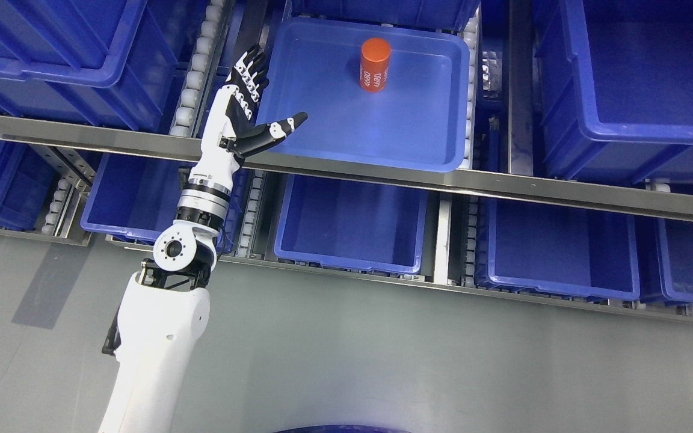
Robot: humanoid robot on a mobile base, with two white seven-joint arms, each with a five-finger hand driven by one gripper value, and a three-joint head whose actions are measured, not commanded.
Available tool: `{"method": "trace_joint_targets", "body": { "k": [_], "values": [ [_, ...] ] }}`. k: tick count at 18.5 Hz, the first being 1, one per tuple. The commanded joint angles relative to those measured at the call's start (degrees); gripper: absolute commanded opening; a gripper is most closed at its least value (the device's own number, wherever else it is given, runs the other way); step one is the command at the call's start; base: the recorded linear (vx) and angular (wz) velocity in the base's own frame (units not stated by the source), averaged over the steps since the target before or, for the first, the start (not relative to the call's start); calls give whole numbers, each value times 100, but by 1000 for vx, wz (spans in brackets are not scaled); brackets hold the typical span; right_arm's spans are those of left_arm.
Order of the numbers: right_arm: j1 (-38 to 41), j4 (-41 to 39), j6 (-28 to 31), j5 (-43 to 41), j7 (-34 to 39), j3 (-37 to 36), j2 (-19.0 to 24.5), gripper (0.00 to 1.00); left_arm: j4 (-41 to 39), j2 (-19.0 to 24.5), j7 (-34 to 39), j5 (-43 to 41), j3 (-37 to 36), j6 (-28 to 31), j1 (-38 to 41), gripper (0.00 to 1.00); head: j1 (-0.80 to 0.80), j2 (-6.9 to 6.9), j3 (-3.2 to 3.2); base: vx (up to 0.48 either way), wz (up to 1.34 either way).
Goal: Grab orange capacitor from left shelf to right desk
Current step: 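Reach the open left hand toward the orange capacitor in the blue bin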
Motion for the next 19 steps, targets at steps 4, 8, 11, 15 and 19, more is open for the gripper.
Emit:
{"method": "trace_joint_targets", "body": {
  "k": [4,8,11,15,19],
  "values": [
    [79,-193,-5,0,3,-61,-100,100,90,100,-11,-13,-44,69,-40,100,0,0,0,0,0],
    [79,-193,-5,0,3,-61,-100,100,1027,100,-221,-284,-114,306,-899,100,0,0,0,0,0],
    [79,-193,-5,0,3,-61,-100,100,2065,100,-749,-575,-367,315,-1594,100,0,0,0,5,-17],
    [79,-193,4,0,3,-61,-100,100,2883,100,-758,-558,-913,315,-2052,100,0,0,0,44,-89],
    [79,-193,-5,0,3,-61,-100,100,3218,100,-793,-558,-1107,315,-2123,98,0,0,0,94,-136]
  ]
}}
